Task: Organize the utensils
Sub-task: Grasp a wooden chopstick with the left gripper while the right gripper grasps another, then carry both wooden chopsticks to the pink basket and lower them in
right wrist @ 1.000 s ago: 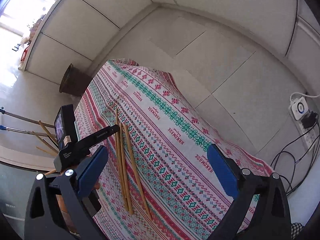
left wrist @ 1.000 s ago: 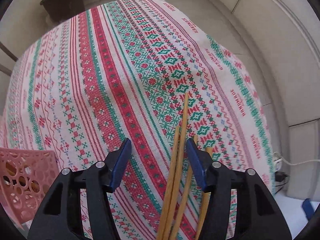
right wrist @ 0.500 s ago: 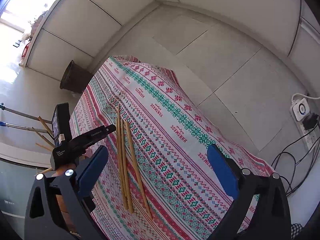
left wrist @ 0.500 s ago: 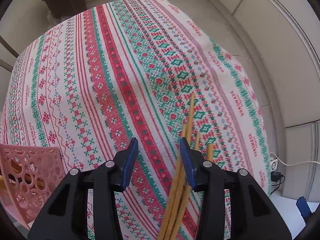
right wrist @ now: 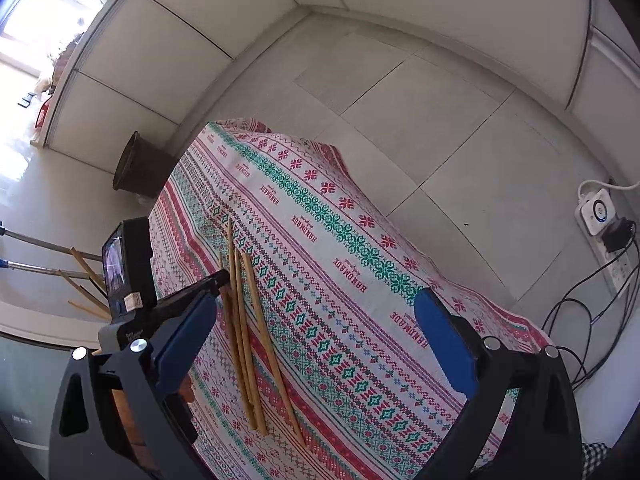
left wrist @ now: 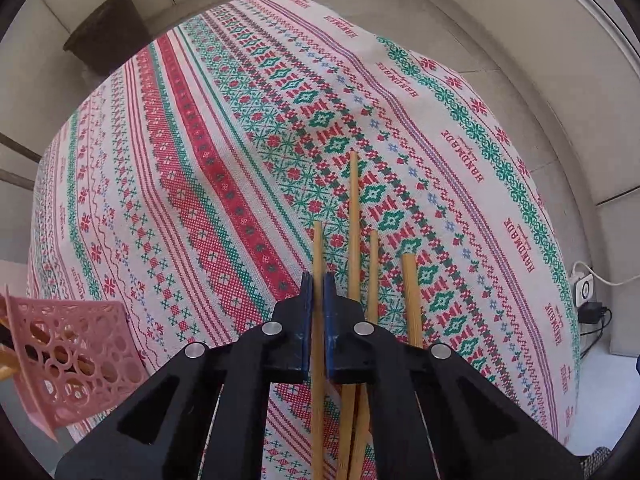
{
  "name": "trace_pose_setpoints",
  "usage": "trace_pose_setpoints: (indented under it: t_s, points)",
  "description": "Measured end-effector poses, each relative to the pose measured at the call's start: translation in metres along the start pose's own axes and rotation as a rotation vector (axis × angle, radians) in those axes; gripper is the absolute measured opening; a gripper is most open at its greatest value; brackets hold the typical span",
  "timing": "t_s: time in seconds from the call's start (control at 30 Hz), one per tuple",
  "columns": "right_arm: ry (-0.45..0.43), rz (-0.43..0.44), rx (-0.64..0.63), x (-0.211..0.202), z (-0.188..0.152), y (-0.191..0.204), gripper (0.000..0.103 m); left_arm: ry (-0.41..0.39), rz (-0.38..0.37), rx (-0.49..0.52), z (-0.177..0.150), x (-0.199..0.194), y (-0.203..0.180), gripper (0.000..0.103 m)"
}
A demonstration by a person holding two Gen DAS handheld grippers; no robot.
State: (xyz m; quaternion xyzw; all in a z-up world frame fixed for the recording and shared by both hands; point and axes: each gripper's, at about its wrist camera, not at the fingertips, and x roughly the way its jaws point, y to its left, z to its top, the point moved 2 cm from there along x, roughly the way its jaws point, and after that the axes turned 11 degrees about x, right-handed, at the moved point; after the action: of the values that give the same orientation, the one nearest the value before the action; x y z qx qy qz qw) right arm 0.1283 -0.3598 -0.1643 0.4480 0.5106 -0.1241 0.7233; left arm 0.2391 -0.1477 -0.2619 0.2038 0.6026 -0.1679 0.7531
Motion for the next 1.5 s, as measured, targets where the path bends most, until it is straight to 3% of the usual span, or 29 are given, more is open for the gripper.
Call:
trace_pose_setpoints:
  t_s: [0.1, 0.27, 0.37, 0.43, 0.5, 0.67, 0.73, 0.77, 0.8, 0.83, 1.03, 1.5]
  points:
    - [0.016, -0.003, -0.017, 0.011, -0.002, 0.012, 0.096, -0.039, -0.055, -0.041, -0.016, -0.006, 0.006, 0.004]
    - [0.076, 0.009, -0.076, 0.052, -0.007, 0.05, 0.096, -0.145, -0.072, 0.0, -0.078, -0.056, 0.01, 0.004]
    - [0.137, 0.022, -0.077, 0.086, -0.008, 0.074, 0.088, -0.203, -0.076, 0.008, -0.119, -0.092, 0.013, 0.004]
    - [0.135, -0.004, -0.123, 0.11, -0.005, 0.095, 0.075, -0.237, -0.067, 0.002, -0.149, -0.112, 0.018, 0.004]
    - [0.121, -0.03, -0.19, 0.13, -0.004, 0.112, 0.068, -0.26, -0.053, -0.011, -0.171, -0.124, 0.03, 0.004]
    - [0.09, -0.131, -0.374, 0.177, -0.017, 0.14, 0.059, -0.302, -0.065, -0.047, -0.192, -0.142, 0.055, 0.004]
    - [0.034, -0.173, -0.45, 0.187, -0.024, 0.151, 0.051, -0.308, -0.069, -0.047, -0.195, -0.144, 0.059, 0.004]
    - [0.028, -0.194, -0.485, 0.191, -0.028, 0.155, 0.04, -0.314, -0.075, -0.058, -0.196, -0.146, 0.061, 0.004]
    - [0.007, -0.22, -0.506, 0.193, -0.033, 0.158, 0.021, -0.316, -0.08, -0.067, -0.197, -0.147, 0.064, 0.004]
    - [0.001, -0.226, -0.514, 0.194, -0.036, 0.159, 0.007, -0.318, -0.083, -0.072, -0.198, -0.148, 0.066, 0.004]
    - [-0.026, -0.138, -0.468, 0.171, -0.042, 0.156, 0.005, -0.362, -0.081, -0.091, -0.202, -0.163, 0.071, 0.004]
    - [-0.151, 0.137, -0.552, -0.012, -0.097, 0.142, 0.005, -0.495, -0.037, -0.114, -0.229, -0.219, 0.069, 0.004]
